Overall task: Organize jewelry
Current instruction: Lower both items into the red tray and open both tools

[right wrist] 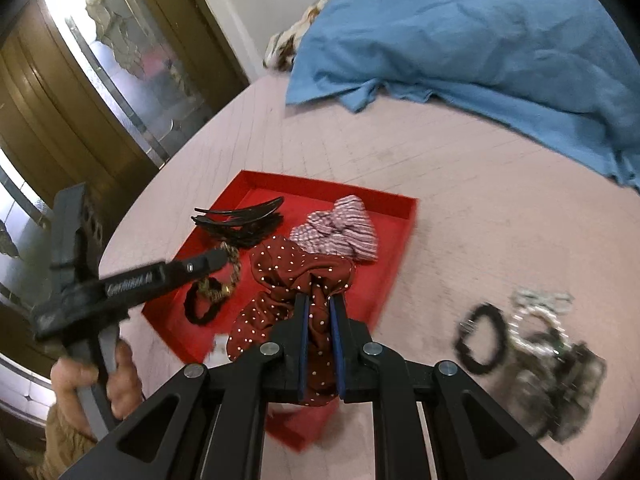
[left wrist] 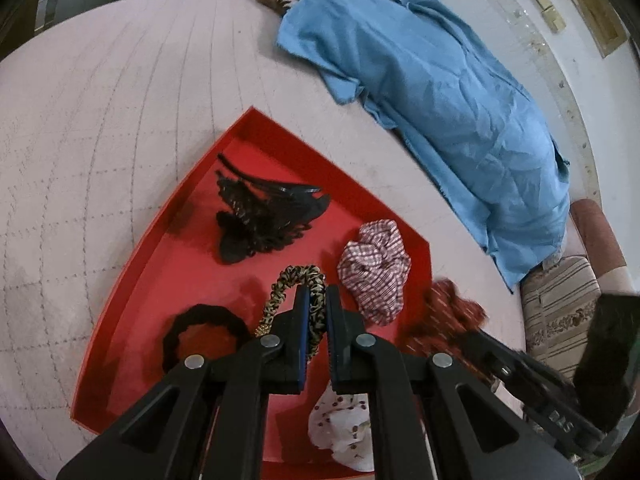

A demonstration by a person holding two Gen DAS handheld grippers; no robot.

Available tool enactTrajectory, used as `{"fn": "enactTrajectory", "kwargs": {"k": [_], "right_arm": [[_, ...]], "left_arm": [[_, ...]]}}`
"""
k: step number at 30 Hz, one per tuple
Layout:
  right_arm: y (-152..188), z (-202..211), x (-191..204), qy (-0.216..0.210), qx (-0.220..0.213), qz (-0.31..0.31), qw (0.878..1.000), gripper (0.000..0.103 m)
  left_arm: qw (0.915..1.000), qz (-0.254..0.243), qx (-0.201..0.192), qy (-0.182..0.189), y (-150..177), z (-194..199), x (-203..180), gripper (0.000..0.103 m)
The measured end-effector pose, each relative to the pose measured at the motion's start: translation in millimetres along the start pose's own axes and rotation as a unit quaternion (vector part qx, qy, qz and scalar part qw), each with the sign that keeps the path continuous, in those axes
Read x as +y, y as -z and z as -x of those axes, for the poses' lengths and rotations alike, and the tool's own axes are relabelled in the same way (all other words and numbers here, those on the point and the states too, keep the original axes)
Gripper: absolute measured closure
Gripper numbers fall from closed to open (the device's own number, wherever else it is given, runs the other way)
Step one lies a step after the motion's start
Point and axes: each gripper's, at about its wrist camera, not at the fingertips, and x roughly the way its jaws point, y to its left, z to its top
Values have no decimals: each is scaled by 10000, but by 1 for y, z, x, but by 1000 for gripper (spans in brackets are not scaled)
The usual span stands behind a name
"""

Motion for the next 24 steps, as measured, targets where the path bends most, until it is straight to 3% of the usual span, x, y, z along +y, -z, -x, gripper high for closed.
{"fn": "enactTrajectory", "kwargs": {"k": [9,18,21,24], "right_arm": [[-26,-72,8,196,458,-33,9988,92],[-54,-98,12,305,508,-46,9982,92],[-54,-100,19,268,527,37,9982,90],[-55,-96,21,248,459,-11,9986,81]], "left_arm": [[9994,79,289,-142,6,-9,7,96],[9998,63,122,-166,6,1,9,95],[9998,46,91,-162,8,6,8,90],[9998,22,-4,-184,8,10,5,75]]}}
